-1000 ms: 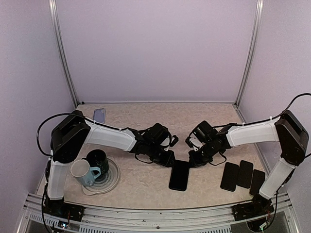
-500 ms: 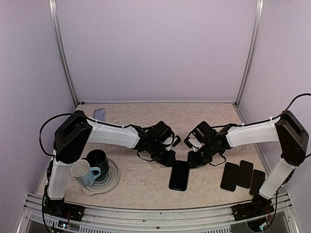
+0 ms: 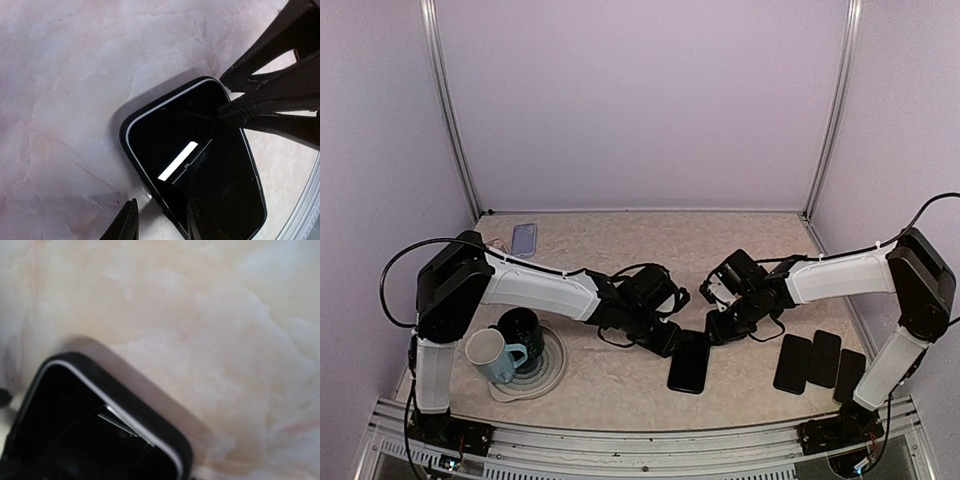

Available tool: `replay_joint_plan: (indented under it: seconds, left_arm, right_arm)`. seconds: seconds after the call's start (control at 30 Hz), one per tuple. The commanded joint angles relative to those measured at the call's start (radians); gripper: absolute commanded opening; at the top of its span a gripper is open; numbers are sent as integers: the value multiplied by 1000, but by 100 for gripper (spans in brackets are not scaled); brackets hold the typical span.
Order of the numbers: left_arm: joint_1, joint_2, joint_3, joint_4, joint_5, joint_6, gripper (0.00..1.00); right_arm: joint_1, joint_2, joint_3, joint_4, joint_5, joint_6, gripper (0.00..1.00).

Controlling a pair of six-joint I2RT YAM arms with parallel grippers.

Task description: Put the phone into the phone case

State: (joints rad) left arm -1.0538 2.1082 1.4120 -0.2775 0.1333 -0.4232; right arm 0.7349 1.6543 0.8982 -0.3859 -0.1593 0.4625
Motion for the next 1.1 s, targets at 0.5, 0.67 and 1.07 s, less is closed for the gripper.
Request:
replay_joint_plan:
  seconds: [0.5, 0.67, 1.07]
  left_arm:
    - [17, 97, -38, 57, 120, -119, 43]
    - [17, 147, -19, -54, 128, -104, 33]
    - [2, 205, -64, -178, 98, -23, 24]
  right_arm:
    - [56, 113, -81, -47, 97, 25, 15]
    - [64, 202, -93, -66, 131, 4, 10]
    - [98, 165, -63, -145, 174, -32, 10]
